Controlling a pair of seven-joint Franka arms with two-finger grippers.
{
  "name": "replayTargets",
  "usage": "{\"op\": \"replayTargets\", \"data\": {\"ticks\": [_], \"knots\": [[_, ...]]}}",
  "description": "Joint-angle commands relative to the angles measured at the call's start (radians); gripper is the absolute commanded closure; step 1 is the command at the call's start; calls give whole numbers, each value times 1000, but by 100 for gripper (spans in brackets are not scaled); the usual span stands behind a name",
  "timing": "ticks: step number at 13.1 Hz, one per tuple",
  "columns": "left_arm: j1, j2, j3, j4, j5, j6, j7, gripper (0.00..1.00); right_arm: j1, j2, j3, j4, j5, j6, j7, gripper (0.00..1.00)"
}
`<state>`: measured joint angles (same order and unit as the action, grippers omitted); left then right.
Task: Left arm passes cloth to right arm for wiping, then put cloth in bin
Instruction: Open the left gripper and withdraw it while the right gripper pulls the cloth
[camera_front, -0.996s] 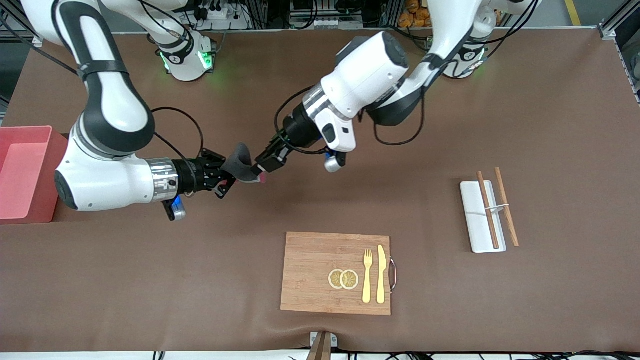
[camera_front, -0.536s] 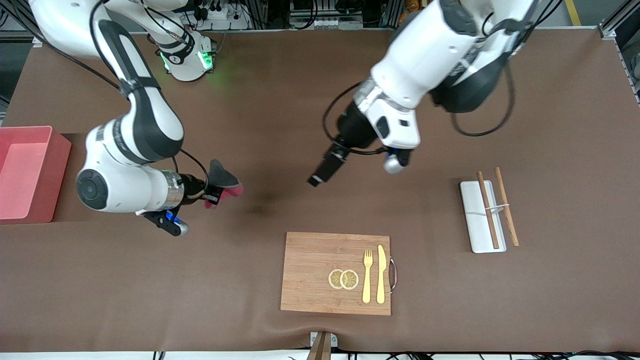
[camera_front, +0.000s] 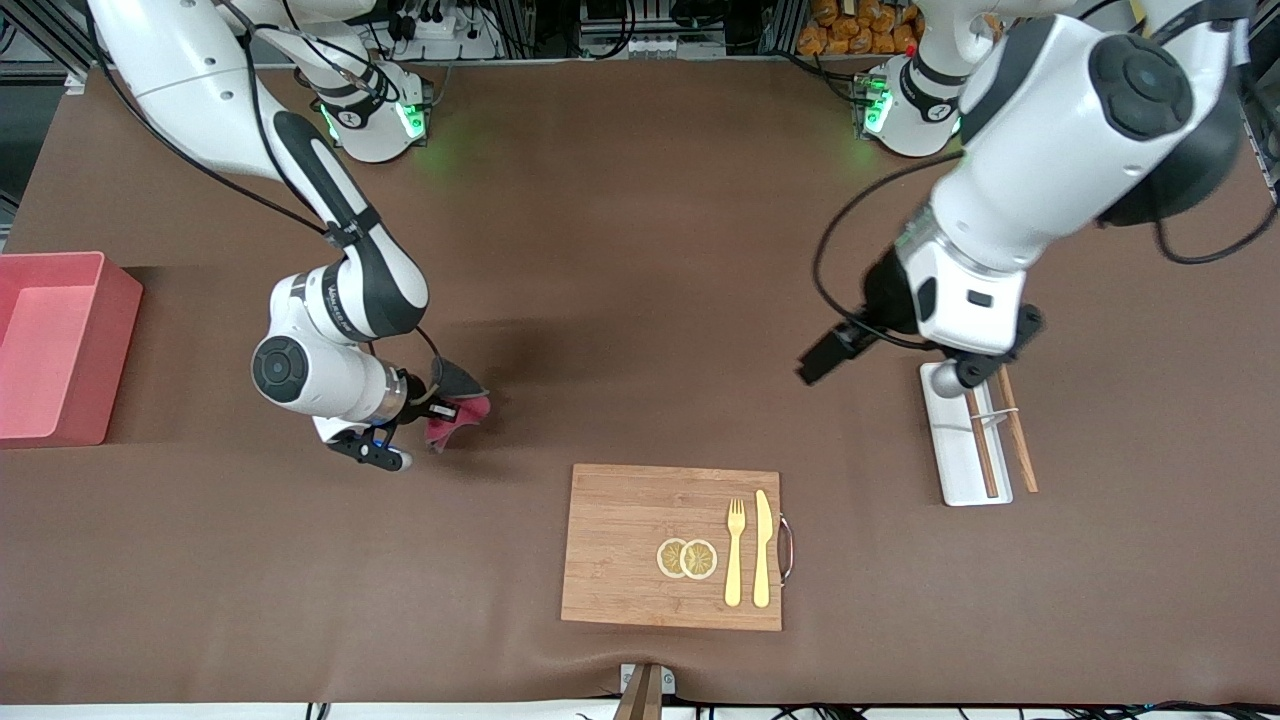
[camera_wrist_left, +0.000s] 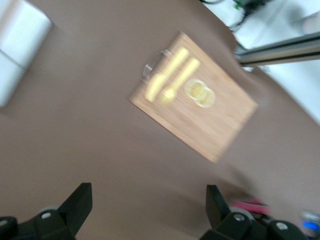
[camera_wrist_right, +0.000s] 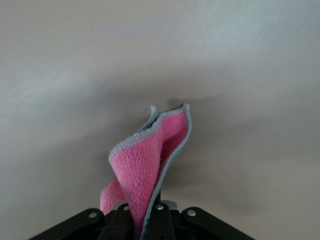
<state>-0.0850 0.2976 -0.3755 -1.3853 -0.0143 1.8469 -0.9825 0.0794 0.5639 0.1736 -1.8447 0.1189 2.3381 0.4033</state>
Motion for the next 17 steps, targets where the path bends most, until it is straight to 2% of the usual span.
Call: {"op": "replayTargets", "data": {"ticks": [1,4,7,10,13,17], "knots": [[40,-50,-6,-24,103,-136,176,0,-108,40,-3,-54,-71,131,-201,100],[112,-74,-7,-18,109,-166,349,0,-241,39,-26,-61,-91,153,-543,100],[156,-96,-6,-17,114,-207,415,0,-403,39,-29,-33,-96,158,-910,100],[195,-138,-6,-23,112,-221,516,0,-490,30,-63,40,-189,147,-1118,100],[243,-155,-11,-23,100,-253,576,0,-486,-19,-72,99,-347,65,-1114,100],[257,-172,-5,-26,99,-253,588,0,-403,7,-68,67,-354,7,-824,100]]}}
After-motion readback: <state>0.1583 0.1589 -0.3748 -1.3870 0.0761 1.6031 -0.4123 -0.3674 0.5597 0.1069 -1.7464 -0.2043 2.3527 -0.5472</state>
